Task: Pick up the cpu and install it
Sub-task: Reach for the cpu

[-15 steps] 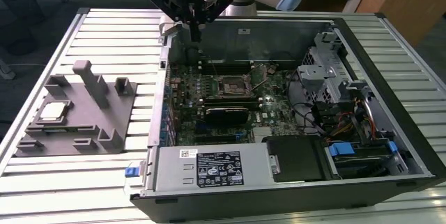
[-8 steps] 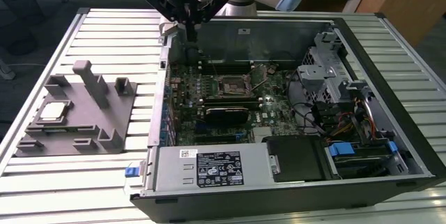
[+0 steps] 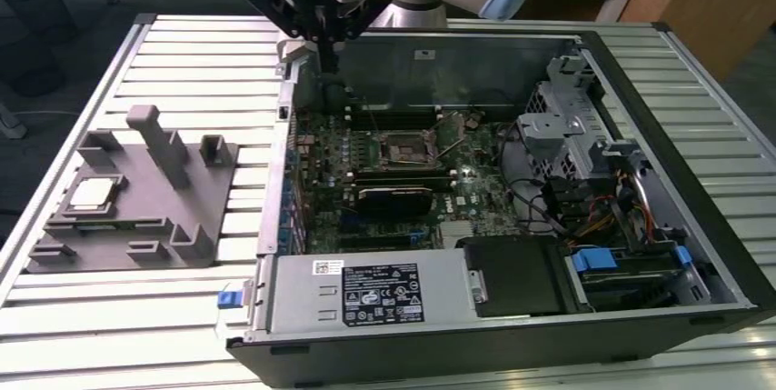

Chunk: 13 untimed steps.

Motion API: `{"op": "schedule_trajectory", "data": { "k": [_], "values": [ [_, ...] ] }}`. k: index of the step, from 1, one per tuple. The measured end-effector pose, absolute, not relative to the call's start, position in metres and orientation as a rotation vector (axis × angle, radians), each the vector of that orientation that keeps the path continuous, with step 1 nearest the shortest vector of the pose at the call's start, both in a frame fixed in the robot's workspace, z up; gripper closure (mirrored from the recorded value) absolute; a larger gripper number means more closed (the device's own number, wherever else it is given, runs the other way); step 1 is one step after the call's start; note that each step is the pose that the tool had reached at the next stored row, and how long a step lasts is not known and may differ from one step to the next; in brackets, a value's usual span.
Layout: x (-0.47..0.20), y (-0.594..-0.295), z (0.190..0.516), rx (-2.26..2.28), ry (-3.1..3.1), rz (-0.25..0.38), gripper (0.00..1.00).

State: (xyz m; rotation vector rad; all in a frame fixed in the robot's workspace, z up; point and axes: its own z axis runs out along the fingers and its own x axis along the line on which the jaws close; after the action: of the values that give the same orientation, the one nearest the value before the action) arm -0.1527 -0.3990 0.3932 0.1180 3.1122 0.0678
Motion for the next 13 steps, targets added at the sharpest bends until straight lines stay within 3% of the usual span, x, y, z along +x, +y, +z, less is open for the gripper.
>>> {"op": "schedule_trajectory", "data": {
  "k": [13],
  "values": [
    [-0.171,-0.399,0.393,0.118,3.112,0.068,0.89]
  ]
}}
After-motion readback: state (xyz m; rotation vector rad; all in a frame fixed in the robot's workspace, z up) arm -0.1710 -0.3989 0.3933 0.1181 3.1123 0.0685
